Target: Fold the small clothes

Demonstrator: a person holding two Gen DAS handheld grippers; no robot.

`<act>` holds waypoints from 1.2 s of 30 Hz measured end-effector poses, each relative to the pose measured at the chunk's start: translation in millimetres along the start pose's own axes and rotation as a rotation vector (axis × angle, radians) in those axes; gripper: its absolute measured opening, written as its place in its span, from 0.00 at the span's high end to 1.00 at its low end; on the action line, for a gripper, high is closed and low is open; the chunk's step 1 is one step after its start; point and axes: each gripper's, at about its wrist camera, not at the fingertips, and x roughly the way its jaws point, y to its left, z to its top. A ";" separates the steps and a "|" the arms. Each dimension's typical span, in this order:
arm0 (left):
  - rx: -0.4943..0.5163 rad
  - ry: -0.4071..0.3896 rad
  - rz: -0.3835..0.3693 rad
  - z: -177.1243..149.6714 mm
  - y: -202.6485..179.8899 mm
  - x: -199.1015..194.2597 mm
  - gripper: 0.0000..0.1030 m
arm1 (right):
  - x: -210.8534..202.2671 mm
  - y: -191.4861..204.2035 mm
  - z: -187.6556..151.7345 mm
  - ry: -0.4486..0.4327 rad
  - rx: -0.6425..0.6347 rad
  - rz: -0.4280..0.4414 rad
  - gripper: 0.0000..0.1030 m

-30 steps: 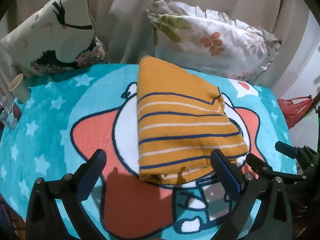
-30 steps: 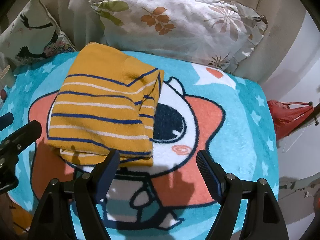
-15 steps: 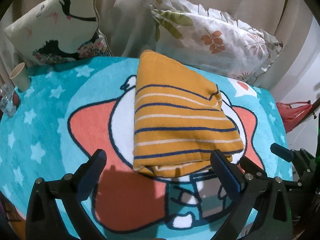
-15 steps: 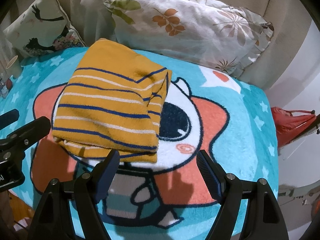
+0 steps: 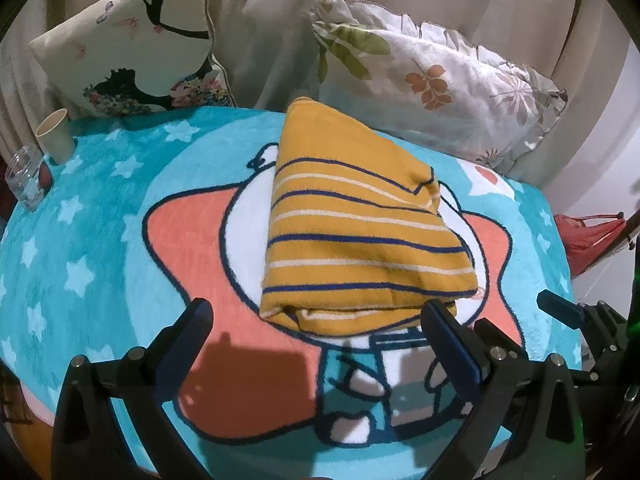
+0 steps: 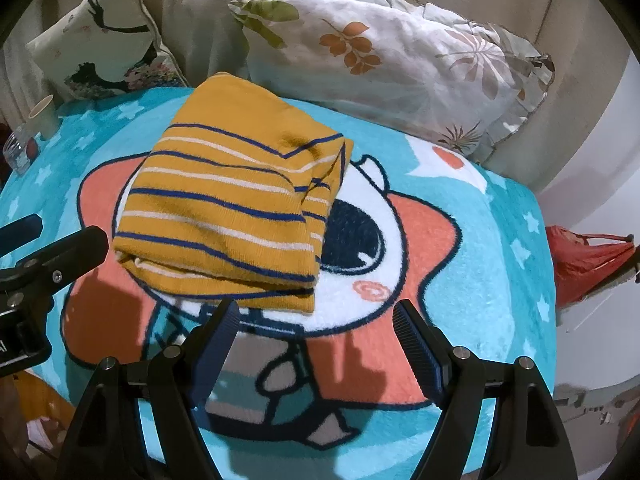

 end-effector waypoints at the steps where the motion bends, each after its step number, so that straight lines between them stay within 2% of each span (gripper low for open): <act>1: -0.004 -0.002 0.001 -1.6 -1.1 -1.0 0.00 | -1.0 -0.8 -1.8 -0.003 -0.005 0.002 0.19; 21: -0.063 -0.109 0.050 -38.8 -26.9 -42.2 0.00 | -25.5 -15.3 -31.2 -0.070 -0.089 0.030 0.19; 36: -0.008 -0.193 0.037 -49.8 -60.4 -64.3 0.00 | -39.6 -45.6 -49.6 -0.116 -0.048 0.033 0.19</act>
